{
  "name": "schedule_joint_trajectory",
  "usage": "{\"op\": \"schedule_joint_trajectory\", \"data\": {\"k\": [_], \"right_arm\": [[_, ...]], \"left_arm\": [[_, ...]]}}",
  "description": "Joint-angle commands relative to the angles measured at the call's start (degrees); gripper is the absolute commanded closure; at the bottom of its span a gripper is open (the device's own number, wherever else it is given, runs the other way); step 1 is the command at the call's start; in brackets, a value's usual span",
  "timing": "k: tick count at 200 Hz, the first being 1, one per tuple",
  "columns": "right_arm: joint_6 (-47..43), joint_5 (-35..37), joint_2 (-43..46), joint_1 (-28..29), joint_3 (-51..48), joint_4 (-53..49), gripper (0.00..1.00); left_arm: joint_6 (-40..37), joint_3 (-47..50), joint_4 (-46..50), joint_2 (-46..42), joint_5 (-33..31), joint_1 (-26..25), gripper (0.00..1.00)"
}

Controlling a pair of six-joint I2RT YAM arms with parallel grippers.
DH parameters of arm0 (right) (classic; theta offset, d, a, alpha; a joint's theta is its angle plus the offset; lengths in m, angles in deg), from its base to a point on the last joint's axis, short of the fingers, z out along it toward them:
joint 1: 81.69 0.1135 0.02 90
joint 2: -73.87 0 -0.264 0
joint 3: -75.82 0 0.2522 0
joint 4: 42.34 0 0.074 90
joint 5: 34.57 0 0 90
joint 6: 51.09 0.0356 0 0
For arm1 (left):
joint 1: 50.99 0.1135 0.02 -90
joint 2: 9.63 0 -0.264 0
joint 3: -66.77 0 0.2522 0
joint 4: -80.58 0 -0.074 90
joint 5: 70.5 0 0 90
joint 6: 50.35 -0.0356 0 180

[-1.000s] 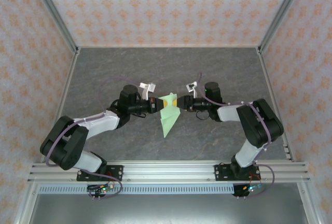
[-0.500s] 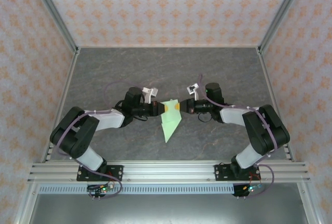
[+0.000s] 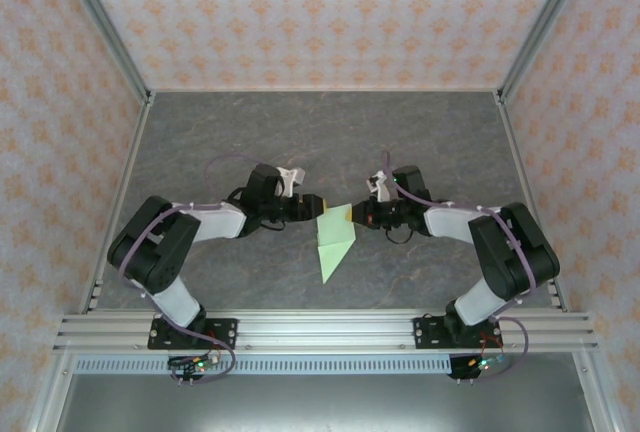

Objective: Fold a paper plane with a square sheet of paper (fold left side to right side)
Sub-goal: Fold the wing for the fifth time at the center of the table.

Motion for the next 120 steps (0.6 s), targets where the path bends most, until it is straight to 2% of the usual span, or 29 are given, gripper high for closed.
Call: {"op": "schedule_joint_trajectory", "data": {"k": [1,30,67,93,120], "right_arm": [[3.18,4.60,1.81,0.61,2.98,-2.87,1.00],[6.15,9.06,0.68,1.03,4.75,-5.34,1.00],[8.97,11.56,-3.60,1.02,8.63,-7.53,1.00],[10.87,11.14,-5.93,1.00,10.28,-7.30,1.00],[11.88,10.59,-7.77,0.95,11.78,-8.51,1.00]], "left_arm": [[-5.48,-1.40,12.82,-8.23,-14.42,0.47,0.34],[-7.53,4.05,15.33,-20.26,-20.78,-1.38,0.32],[-13.61,5.34,26.68,-32.83,-30.01,-14.53,0.33],[-12.60,7.91,27.56,-35.24,-33.96,-21.32,0.35],[-12.53,6.47,29.28,-30.55,-39.98,-27.01,0.36]]}}
